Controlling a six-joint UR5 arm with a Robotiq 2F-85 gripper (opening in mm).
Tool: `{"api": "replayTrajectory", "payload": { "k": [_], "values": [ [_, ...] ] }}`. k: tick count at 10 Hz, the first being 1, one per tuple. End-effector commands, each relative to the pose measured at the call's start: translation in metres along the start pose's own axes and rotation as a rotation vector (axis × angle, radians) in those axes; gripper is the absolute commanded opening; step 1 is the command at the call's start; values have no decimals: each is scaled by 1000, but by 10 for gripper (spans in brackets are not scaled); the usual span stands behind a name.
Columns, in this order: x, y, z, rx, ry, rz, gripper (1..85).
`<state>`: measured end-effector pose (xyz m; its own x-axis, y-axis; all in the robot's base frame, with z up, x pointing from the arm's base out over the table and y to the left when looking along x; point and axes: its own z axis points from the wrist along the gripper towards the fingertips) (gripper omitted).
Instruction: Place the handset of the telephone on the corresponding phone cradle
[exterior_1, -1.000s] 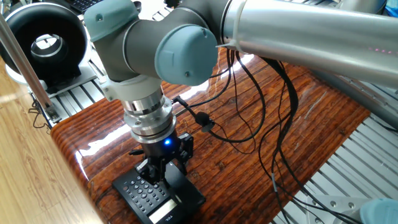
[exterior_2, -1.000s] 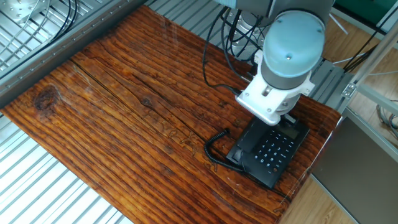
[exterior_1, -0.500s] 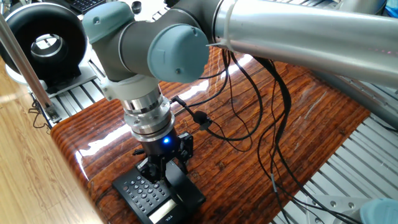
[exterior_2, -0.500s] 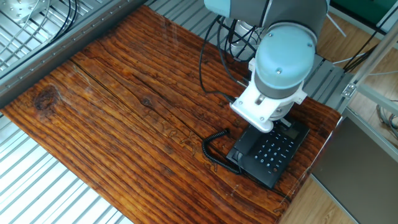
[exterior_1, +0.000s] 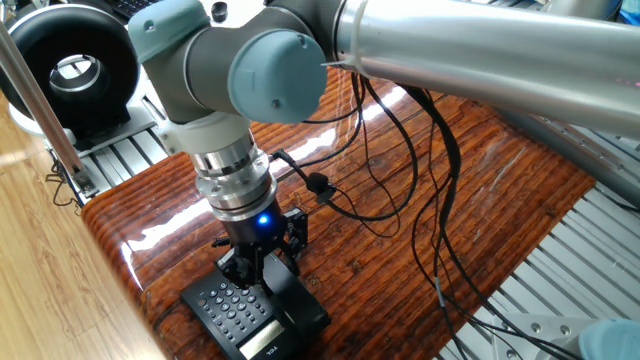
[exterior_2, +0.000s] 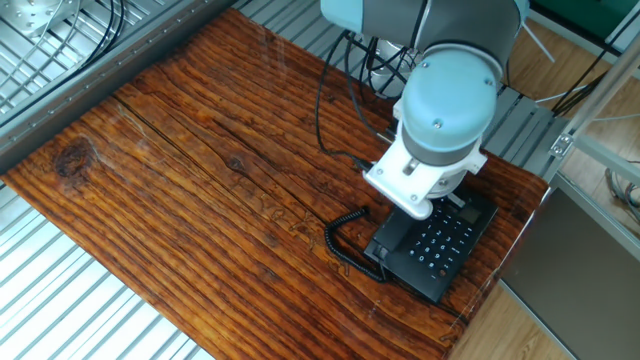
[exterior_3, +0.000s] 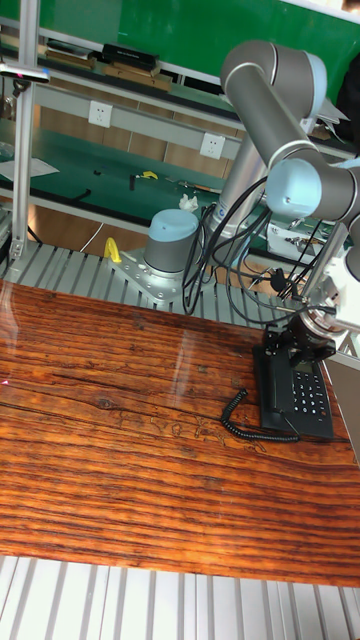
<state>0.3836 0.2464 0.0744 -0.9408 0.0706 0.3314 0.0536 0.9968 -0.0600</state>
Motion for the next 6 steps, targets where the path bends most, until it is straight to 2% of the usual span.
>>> {"api": "replayTrajectory", "payload": {
  "k": [1, 4, 6],
  "values": [
    [-4, 6, -1, -13, 14, 9, 210],
    [3, 4, 2, -1, 27, 6, 207],
    [5, 6, 3, -10, 23, 3, 207]
  ]
}}
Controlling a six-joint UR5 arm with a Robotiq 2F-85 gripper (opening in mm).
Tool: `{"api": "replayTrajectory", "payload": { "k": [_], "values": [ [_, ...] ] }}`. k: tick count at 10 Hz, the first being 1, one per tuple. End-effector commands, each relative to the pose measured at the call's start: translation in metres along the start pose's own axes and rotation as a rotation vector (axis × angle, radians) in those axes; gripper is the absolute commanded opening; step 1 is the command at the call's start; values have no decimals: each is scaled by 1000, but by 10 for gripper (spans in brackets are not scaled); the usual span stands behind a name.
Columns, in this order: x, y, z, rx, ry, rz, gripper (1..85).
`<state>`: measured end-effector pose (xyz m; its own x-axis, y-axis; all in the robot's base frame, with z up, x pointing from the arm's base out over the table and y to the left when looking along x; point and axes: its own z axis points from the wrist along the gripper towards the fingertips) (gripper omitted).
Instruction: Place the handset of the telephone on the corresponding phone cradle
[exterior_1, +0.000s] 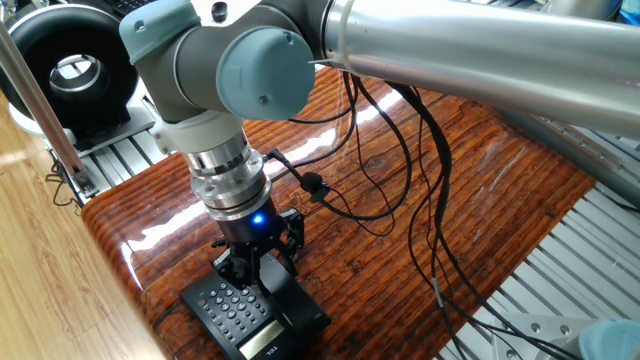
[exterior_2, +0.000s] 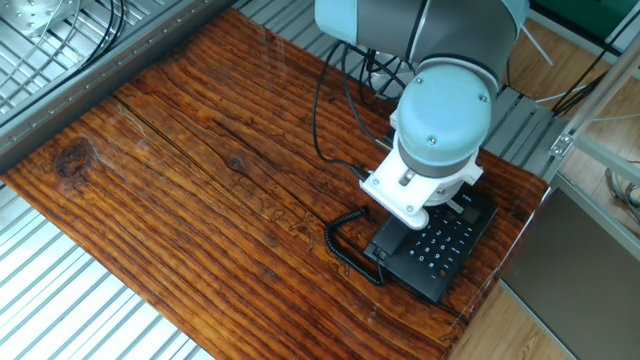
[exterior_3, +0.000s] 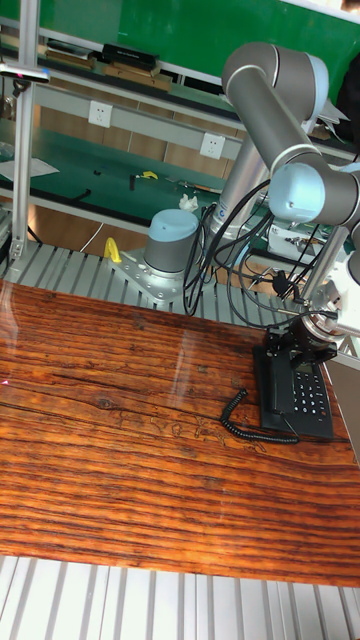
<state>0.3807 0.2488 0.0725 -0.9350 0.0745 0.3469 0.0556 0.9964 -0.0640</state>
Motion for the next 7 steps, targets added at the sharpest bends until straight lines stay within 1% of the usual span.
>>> {"api": "replayTrajectory", "payload": {
  "k": [1, 3, 5, 7],
  "values": [
    [-1, 3, 2, -10, 0, 0, 207],
    [-3, 7, 6, -18, -1, 1, 207],
    [-3, 4, 6, -9, -2, -1, 207],
    [-3, 0, 6, -9, 0, -4, 207]
  ]
}}
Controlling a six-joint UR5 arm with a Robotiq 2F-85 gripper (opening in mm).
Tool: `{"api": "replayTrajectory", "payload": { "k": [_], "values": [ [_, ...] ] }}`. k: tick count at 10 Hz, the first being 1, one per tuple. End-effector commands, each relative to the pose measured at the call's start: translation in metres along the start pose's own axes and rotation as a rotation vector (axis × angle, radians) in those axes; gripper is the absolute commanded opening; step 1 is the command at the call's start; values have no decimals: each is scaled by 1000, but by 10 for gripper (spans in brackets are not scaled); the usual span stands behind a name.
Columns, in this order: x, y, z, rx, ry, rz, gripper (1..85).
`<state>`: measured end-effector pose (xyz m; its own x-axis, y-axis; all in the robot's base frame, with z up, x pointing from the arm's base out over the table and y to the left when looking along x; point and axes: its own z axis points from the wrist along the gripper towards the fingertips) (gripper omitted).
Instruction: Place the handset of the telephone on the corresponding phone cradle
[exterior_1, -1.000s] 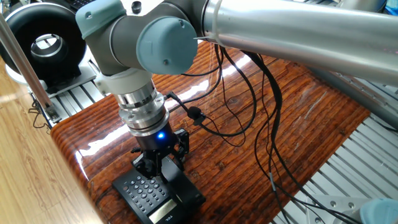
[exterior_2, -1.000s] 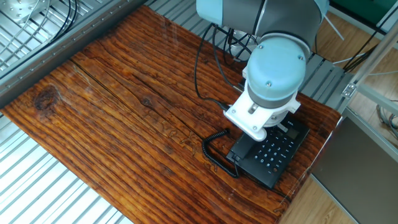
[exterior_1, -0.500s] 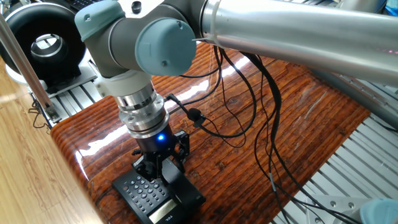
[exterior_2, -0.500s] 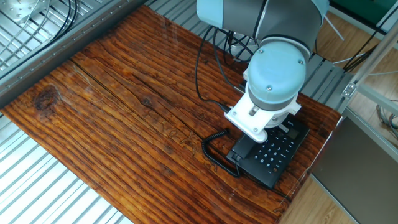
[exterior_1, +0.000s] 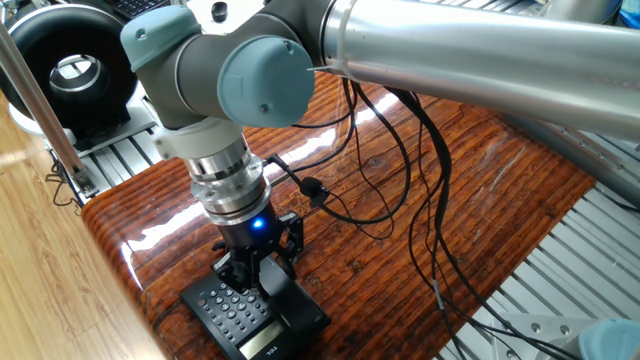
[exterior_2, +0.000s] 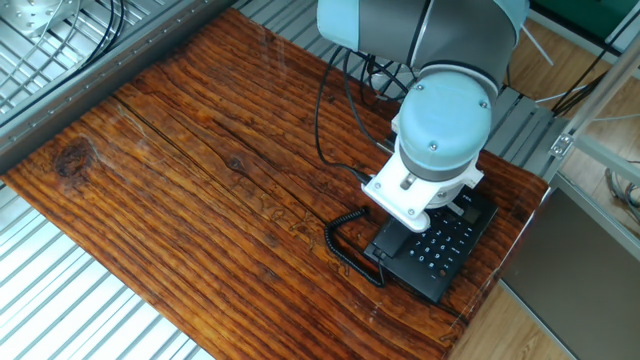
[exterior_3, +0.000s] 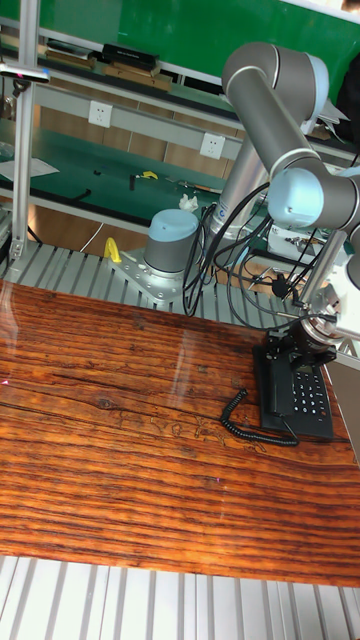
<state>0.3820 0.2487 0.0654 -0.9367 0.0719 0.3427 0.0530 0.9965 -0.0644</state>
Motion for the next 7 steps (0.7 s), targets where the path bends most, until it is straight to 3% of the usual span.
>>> {"api": "replayTrajectory", "payload": {
  "k": [1, 7],
  "values": [
    [0, -3, 1, -10, 4, -1, 207],
    [-2, 0, 2, -21, 0, 1, 207]
  ]
}}
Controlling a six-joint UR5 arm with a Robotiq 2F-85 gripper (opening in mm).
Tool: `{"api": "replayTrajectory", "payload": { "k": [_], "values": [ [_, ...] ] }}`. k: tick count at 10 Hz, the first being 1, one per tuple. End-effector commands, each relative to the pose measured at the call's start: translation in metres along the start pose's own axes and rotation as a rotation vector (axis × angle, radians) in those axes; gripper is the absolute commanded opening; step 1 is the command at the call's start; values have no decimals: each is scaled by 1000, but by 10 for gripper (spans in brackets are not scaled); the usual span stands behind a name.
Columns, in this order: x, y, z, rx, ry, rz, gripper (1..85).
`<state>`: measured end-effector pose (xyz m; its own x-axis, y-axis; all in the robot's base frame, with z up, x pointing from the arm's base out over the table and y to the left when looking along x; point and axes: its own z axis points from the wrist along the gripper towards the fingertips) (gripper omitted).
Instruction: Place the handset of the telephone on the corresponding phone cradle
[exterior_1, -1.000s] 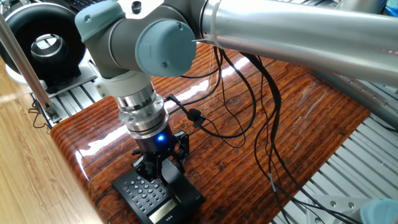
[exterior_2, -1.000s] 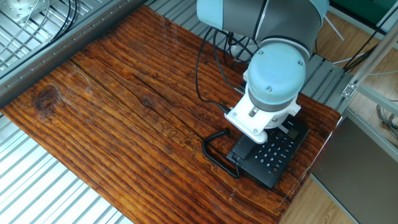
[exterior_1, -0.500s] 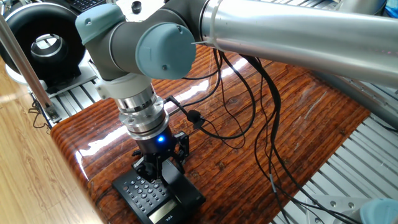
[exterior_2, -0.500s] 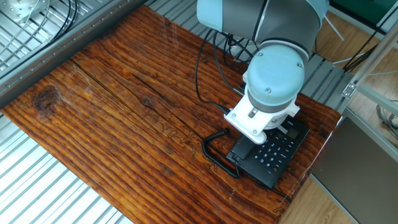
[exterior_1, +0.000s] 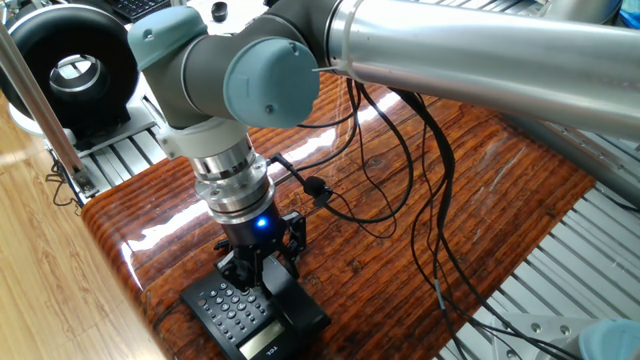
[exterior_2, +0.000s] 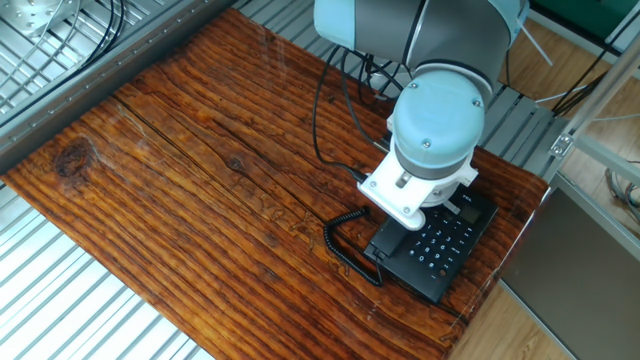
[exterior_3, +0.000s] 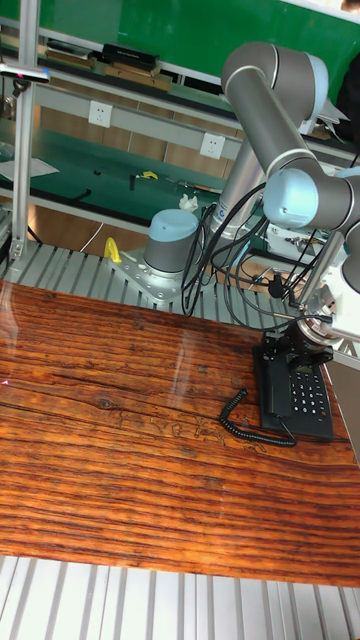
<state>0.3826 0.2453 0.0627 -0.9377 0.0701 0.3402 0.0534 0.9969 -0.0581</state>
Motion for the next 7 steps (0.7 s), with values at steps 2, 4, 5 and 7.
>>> {"api": "replayTrajectory", "payload": {
  "k": [2, 4, 5, 7],
  "values": [
    [-1, 4, 0, -18, 2, 3, 207],
    [1, 6, -1, -22, 4, 0, 207],
    [1, 6, 0, -22, 4, 0, 207],
    [0, 6, 0, -22, 4, 0, 207]
  ]
}}
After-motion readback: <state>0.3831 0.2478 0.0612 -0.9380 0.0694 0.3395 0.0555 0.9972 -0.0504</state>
